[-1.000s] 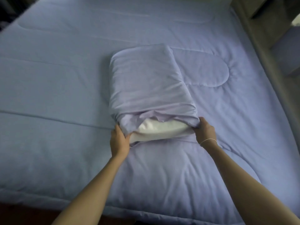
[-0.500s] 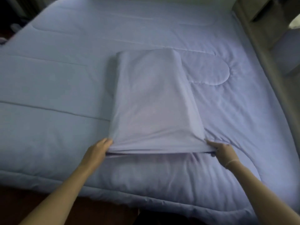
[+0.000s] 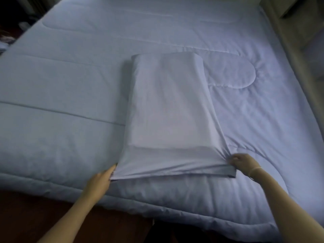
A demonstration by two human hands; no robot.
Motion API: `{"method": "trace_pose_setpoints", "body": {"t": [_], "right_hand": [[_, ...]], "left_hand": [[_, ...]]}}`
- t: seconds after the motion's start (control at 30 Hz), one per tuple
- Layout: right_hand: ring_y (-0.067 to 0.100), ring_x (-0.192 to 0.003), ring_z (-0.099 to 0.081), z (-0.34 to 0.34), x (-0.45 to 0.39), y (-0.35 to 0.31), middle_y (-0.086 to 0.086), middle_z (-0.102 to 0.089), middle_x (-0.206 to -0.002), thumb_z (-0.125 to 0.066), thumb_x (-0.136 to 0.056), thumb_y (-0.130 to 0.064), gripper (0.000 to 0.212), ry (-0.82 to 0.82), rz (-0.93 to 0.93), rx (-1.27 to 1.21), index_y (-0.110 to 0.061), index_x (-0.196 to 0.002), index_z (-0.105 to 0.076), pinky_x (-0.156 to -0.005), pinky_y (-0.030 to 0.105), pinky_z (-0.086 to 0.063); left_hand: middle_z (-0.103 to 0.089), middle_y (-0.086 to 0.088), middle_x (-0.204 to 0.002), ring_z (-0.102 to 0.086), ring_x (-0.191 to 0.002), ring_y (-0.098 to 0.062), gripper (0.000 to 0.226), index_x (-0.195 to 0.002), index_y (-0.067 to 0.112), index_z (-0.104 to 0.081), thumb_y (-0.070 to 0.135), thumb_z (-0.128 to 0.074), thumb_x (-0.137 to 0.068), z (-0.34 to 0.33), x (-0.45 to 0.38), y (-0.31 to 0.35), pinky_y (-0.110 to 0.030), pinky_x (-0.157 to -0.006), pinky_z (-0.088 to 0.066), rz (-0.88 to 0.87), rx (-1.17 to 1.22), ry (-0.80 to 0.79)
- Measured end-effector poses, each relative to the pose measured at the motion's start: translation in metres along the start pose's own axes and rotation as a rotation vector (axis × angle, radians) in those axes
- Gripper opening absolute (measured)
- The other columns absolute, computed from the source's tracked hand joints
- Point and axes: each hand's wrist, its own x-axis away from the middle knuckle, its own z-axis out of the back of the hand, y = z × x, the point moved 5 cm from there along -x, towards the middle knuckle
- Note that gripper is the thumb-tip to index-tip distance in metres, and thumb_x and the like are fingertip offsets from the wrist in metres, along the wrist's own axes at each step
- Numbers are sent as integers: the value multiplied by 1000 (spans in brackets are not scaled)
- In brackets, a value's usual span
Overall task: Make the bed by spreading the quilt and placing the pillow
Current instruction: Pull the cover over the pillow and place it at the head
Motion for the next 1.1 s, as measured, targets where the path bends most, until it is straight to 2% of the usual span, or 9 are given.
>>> {"method": "trace_pose_setpoints", "body": {"t": [0.1,0.23,0.33,0.4,0.5,0.63,0.8,0.97,1.1], "right_hand": [[23,-60,-61,0,26,31,1,-63,-57,-62,-85,-3,29,-170,-75,10,-19,-61,-67,-59,22,-46],[35,-108,-60,16,18,2,16,-66,-118,-58,-86,-14,28,237,-42,35,-13,-113,-66,-94,36,-42],[41,-119,-52,10,16,-87,24,-56,-130,-47,-87,-34,53,607,198,-141,-1,-128,-53,-103,44,-36],[39,-132,-42,-24,10,-165,22,-47,-141,-36,-90,-44,62,548,409,-62,-4,-136,-46,-112,49,-27],[26,-148,-11,-78,-4,-227,6,-16,-160,-26,-96,-55,62,316,561,327,-27,-150,-19,-117,51,-2],[20,-149,-4,-43,-40,-158,-6,-7,-161,-27,-90,-68,67,314,413,435,-40,-150,-12,-117,52,3],[34,-147,-4,30,-69,-73,6,-6,-161,-20,-91,-64,79,399,-71,244,-12,-151,-17,-116,58,-8],[36,-145,-19,-2,-95,-214,14,-24,-156,-19,-93,-49,66,484,468,292,-14,-148,-28,-115,55,-14],[25,-148,-11,-21,-127,-244,2,-15,-160,-10,-92,-57,64,381,621,483,-32,-149,-22,-118,49,-4]], "left_hand": [[-74,0,-76,-70,-61,-22,90,-124,28,-51,7,-90,-45,-14,31,-10,-29,-48,-54,-178,-61,-179],[-62,10,-120,-60,-107,-11,81,-137,28,-46,75,-56,-71,14,35,-4,-23,-91,-45,-256,107,-101],[-60,-6,-126,-57,-111,-20,71,-137,14,-48,66,-34,-89,57,-6,44,-28,-97,-40,-368,215,265],[-55,-15,-133,-54,-120,-28,64,-134,8,-50,54,-25,-97,68,-52,95,-36,-104,-39,-363,257,375],[-29,-12,-153,-26,-142,-28,66,-146,18,-32,53,-14,-93,49,-106,141,-54,-113,-19,-234,57,229],[-7,-2,-160,-7,-147,-28,72,-150,27,-12,57,-1,-86,22,-110,93,-62,-112,-6,-93,-90,93],[-13,-15,-157,-10,-144,-42,75,-149,12,-19,53,-9,-87,43,-119,81,-64,-110,-13,-8,30,194],[-26,-13,-154,-23,-142,-35,59,-146,14,-30,38,-18,-94,59,-207,205,-59,-112,-15,-372,8,298],[-24,-8,-156,-19,-145,-27,68,-147,17,-29,43,-5,-89,56,-270,173,-58,-113,-10,-237,-127,279]]}}
